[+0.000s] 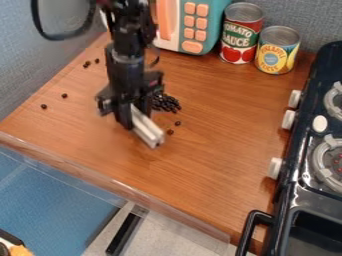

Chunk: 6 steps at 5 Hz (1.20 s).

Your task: Sweep into pile

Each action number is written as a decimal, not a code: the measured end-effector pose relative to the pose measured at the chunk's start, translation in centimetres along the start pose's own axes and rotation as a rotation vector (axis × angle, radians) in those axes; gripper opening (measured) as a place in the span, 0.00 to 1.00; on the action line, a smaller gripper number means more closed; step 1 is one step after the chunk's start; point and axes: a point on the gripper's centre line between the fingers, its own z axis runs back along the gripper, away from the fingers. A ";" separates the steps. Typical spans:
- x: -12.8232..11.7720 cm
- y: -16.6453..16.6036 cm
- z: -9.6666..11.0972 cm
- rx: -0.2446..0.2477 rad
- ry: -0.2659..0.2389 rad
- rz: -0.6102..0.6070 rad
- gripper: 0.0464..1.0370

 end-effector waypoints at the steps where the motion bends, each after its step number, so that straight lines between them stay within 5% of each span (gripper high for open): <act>1: 1.7 0.9 2.0 -0.005 -0.029 -0.072 0.34; 3: 7.9 2.9 5.1 0.047 -0.056 -0.228 0.34; 6: 16.4 3.7 2.8 0.168 0.080 -0.549 0.34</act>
